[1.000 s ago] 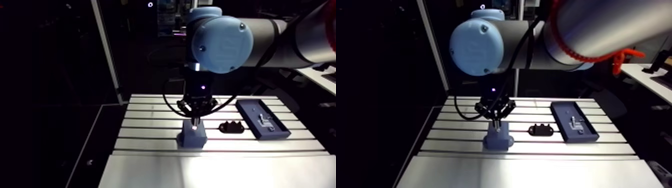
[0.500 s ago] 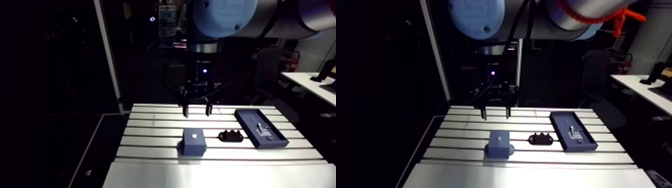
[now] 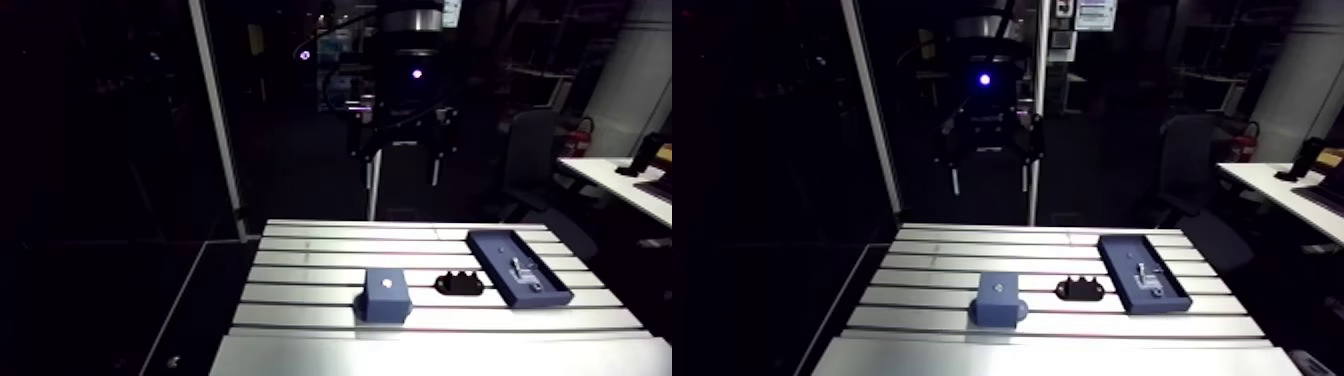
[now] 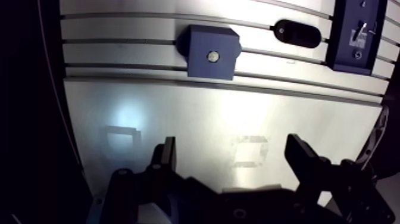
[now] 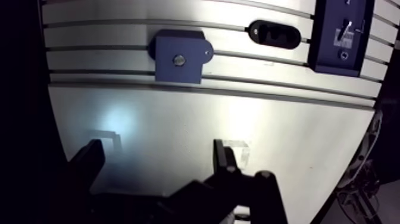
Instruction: Pick up the M10 bolt and insert it into the hex recess until seated.
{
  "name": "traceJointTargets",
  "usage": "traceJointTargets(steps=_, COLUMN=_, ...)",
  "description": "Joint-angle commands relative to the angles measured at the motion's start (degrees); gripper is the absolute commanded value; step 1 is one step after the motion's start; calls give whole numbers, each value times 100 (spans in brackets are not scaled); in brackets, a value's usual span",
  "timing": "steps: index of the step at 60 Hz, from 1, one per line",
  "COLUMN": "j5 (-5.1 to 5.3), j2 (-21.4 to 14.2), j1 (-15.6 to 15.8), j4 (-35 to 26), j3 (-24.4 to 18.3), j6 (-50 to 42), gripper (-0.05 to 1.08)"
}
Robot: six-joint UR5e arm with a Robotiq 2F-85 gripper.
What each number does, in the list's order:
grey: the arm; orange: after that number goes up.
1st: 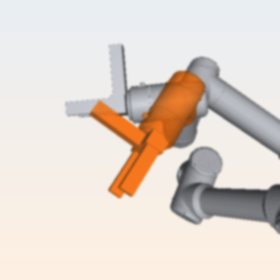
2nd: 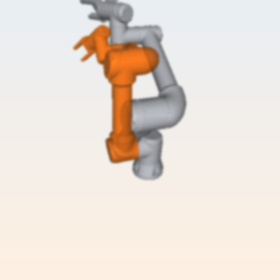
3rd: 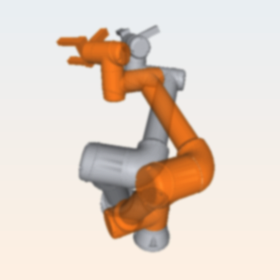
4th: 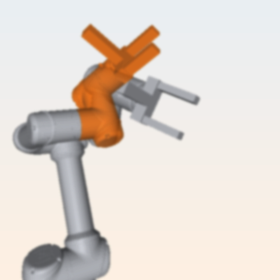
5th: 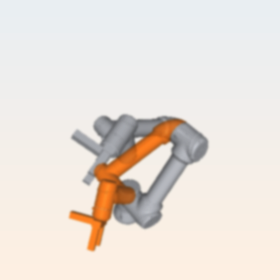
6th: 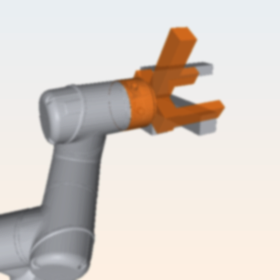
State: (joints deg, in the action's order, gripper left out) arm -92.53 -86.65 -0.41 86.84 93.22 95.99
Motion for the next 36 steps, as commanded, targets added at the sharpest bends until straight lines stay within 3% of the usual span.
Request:
traceJointTargets(steps=1, j5=2, j2=-446, j1=-12, j4=-673, j3=-607, j6=47, gripper=1)
traceJointTargets(steps=25, j5=29, j2=-656, j1=-21, j4=-497, j3=-458, j6=179, gripper=2)
traceJointTargets(steps=36, j5=-15, j2=-656, j1=-30, j4=-423, j3=-374, j6=178, gripper=1)
